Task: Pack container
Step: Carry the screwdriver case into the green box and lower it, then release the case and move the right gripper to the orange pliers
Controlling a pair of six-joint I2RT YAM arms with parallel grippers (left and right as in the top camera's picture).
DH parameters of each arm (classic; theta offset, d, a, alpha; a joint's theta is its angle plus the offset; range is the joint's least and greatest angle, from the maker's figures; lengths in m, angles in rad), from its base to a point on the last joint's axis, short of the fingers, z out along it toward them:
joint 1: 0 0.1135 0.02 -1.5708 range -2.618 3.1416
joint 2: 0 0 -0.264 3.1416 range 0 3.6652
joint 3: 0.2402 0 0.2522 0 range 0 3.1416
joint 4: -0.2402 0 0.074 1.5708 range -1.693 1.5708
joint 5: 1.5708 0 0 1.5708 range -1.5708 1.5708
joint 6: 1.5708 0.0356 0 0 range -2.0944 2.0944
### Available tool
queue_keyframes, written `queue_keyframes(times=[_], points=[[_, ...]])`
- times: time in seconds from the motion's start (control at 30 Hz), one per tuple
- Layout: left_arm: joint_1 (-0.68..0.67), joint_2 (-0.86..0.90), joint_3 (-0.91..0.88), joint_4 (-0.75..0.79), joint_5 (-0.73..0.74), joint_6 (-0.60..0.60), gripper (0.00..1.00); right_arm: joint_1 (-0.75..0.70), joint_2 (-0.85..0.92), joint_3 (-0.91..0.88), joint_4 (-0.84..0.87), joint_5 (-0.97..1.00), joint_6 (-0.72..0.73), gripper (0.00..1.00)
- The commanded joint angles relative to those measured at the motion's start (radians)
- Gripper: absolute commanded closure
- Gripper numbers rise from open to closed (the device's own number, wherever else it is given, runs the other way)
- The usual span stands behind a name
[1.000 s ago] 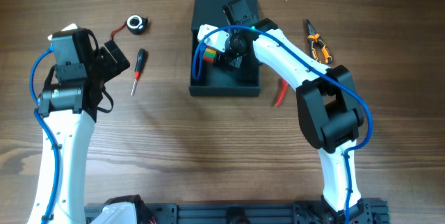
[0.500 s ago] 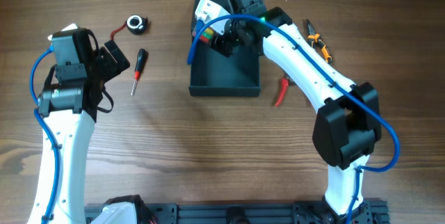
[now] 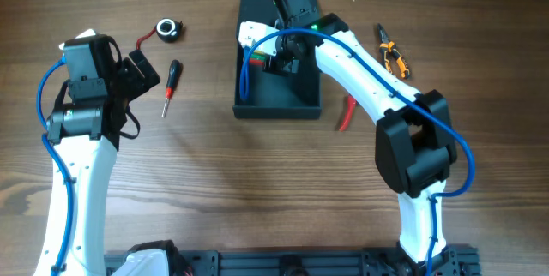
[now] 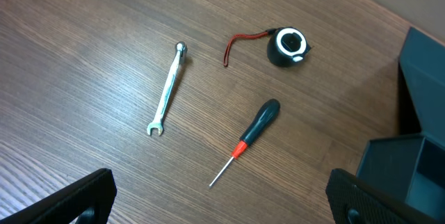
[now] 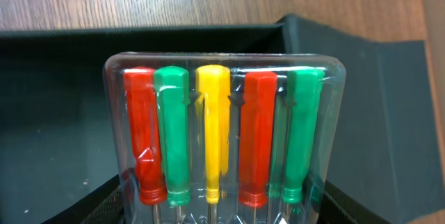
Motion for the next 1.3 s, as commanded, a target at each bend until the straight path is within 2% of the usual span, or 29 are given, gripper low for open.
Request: queue_keyframes(times=[0.0, 0.2, 0.27, 0.4, 0.57, 0.6, 0.93, 1.0, 1.1, 1.27], points=[[0.005, 0.006, 0.022, 0.003, 0.012, 0.016, 0.00, 0.004, 0.045, 0.010, 0.003, 0.014, -0.023, 0.96], [0.005, 0.006, 0.022, 0.000, 0.012, 0.016, 0.00, 0.008, 0.059, 0.010, 0.016, 0.014, -0.023, 0.94], [0.005, 0.006, 0.022, 0.000, 0.012, 0.016, 0.00, 0.008, 0.060, 0.010, 0.013, 0.014, 0.000, 0.85], [0.005, 0.006, 0.022, 0.000, 0.012, 0.016, 0.00, 0.020, 0.059, 0.010, -0.006, 0.050, 0.004, 0.57], [0.005, 0.006, 0.022, 0.000, 0.012, 0.016, 0.00, 0.039, 0.059, 0.010, -0.002, 0.071, 0.004, 0.44], [0.005, 0.006, 0.022, 0.000, 0.012, 0.016, 0.00, 0.042, 0.059, 0.010, -0.001, 0.071, 0.005, 0.00], [0.005, 0.006, 0.022, 0.000, 0.012, 0.016, 0.00, 0.047, 0.056, 0.018, 0.009, 0.134, 0.082, 0.00], [0.005, 0.006, 0.022, 0.000, 0.012, 0.016, 0.00, 0.046, 0.042, 0.037, 0.008, 0.163, 0.181, 0.00], [0.005, 0.006, 0.022, 0.000, 0.012, 0.016, 0.00, 0.028, -0.047, 0.086, 0.002, 0.293, 0.432, 0.00], [0.005, 0.006, 0.022, 0.000, 0.012, 0.016, 0.00, -0.051, -0.225, 0.152, -0.102, 0.373, 0.496, 0.00]])
